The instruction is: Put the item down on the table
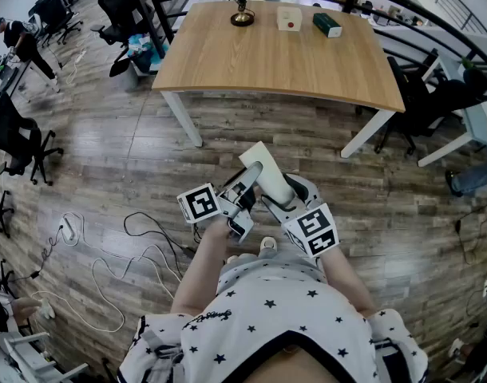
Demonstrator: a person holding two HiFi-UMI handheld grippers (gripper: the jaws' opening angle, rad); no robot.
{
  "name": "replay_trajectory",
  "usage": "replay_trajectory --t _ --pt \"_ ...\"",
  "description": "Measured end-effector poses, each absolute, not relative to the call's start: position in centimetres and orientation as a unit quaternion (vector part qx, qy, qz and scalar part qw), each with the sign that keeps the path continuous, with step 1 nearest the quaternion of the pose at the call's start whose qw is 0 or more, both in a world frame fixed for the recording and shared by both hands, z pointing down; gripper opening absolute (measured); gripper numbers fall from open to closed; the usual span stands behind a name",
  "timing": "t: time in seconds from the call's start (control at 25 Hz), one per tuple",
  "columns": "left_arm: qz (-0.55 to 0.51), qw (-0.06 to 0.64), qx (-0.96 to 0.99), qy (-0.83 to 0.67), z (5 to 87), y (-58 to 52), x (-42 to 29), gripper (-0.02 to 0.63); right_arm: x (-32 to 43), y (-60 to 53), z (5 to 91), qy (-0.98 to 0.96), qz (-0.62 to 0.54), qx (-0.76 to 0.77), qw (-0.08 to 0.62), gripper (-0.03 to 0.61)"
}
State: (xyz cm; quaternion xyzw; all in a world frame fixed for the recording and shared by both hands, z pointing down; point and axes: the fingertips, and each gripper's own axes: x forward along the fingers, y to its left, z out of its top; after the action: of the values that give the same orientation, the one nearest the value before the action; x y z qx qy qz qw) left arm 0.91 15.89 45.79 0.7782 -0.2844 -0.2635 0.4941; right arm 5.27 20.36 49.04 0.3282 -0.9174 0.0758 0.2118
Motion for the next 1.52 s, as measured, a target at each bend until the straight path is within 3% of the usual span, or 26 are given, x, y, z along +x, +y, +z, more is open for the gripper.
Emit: replay_trajectory --t 0.16,0.76,1.52 --pt "-0.287 0.519 0.757 -0.275 44.8 16.1 1.7 0.144 5.6 20.2 48.7 -0.919 0.074 0.325 0.212 0.285" --pt "-0.288 0.474 0.777 -0.298 45.5 13.5 2.6 0.144 7.3 17.8 48.7 -0.927 0.055 0.299 0.218 0.288" --pt "-0.306 0.515 0.745 -0.293 46.7 7.7 1.7 0.144 6.0 11.8 50.3 -0.928 0.064 0.289 0.224 0.290"
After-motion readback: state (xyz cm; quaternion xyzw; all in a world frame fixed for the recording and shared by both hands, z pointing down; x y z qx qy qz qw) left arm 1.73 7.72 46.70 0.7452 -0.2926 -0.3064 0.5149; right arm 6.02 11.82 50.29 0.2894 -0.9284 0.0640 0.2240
